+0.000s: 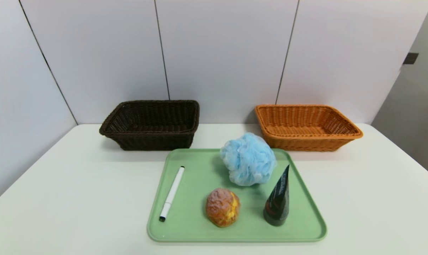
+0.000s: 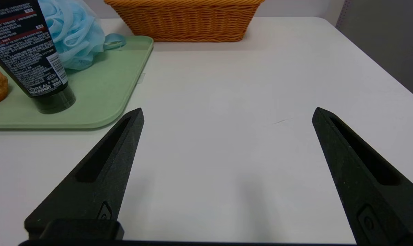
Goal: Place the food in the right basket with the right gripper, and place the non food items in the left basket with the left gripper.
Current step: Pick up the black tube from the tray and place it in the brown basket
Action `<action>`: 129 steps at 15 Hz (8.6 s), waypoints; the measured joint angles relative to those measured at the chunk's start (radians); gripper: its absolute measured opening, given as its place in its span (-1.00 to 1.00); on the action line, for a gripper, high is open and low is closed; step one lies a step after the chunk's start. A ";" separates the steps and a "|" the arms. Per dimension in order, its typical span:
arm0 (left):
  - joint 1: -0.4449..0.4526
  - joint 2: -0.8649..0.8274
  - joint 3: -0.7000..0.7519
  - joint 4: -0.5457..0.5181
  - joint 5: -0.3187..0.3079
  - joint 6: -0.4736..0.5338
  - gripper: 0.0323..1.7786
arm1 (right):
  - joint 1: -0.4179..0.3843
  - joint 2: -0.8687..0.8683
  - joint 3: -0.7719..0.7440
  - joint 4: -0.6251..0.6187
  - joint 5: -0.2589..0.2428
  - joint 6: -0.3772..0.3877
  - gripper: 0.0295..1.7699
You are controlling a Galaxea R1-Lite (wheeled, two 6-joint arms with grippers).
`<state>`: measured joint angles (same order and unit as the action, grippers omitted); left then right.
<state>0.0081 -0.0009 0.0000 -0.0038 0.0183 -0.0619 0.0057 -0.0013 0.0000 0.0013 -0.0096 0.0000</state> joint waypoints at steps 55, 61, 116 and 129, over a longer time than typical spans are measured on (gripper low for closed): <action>-1.069 1.594 -0.748 -0.505 0.053 -0.066 0.90 | 0.238 1.643 -1.670 0.680 -0.049 0.083 0.93; -1.145 1.716 -0.840 -0.515 0.210 -0.120 0.90 | 0.224 1.606 -1.679 0.682 -0.054 0.078 0.93; -1.171 2.124 -1.207 -0.559 0.401 -0.226 -0.64 | 0.151 1.572 -1.651 0.681 -0.046 0.070 0.93; -1.101 1.689 -1.246 -0.298 0.326 -0.209 -0.64 | 0.147 1.545 -1.614 0.677 -0.046 0.083 0.93</action>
<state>-1.0934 1.6885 -1.2455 -0.3015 0.3438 -0.2706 0.1530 1.5436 -1.6140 0.6783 -0.0557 0.0826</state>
